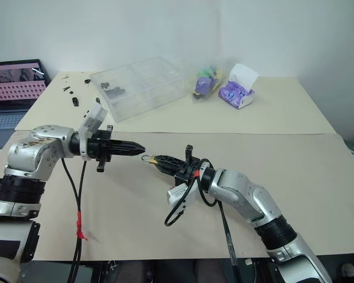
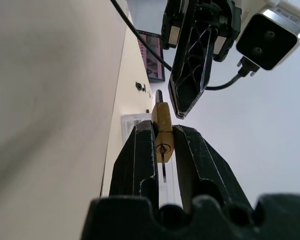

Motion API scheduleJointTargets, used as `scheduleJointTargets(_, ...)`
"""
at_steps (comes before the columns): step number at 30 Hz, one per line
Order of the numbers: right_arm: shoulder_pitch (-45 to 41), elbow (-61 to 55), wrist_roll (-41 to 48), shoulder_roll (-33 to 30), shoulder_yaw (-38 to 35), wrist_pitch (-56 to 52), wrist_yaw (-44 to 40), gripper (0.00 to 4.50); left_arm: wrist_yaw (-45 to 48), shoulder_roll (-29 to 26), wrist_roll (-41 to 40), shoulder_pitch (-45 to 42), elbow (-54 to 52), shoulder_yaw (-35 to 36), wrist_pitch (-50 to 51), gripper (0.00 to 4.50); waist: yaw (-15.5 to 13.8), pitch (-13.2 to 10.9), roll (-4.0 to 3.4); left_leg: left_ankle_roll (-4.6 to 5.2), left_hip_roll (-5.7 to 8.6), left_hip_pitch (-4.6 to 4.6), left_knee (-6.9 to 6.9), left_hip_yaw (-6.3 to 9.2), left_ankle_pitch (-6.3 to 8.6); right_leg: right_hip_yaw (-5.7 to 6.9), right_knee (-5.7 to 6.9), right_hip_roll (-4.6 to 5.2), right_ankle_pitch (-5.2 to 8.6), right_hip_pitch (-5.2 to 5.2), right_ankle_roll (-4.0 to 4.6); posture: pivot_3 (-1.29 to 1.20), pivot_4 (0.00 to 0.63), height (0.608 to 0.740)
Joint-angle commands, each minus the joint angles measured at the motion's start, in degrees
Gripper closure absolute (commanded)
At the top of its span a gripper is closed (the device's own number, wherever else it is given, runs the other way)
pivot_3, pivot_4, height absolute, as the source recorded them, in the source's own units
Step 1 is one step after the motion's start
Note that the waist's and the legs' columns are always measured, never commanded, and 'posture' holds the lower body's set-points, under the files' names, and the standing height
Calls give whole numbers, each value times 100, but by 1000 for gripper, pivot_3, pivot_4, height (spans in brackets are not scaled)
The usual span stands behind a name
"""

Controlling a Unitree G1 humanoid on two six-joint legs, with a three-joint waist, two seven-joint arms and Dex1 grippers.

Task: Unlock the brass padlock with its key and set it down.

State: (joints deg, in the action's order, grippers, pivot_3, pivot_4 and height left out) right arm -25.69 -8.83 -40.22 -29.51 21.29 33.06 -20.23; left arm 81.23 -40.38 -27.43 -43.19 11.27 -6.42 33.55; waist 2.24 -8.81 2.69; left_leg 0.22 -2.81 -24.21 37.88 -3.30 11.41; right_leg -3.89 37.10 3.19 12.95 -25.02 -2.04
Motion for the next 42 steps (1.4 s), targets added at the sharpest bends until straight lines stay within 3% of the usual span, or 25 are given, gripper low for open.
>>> scheduleJointTargets(1,22,-312,63,-19,-181,-15,58,4255,181,41,115,-172,54,-83,-237,4318,17,0,0,0,0,0,0,0,0,0,0,0,0,0,0,0,150,740)
scheduleJointTargets(31,-131,164,-230,-37,-165,-296,121,4255,174,79,141,10,-324,-28,-221,4318,16,0,0,0,0,-1,0,1,0,0,0,0,0,0,0,0,150,740)
scheduleJointTargets(42,-191,-154,305,59,-341,-535,-101,4255,136,115,168,-3,-292,-33,-229,4318,16,0,0,0,0,-1,0,2,0,0,0,0,0,0,-1,0,150,740)
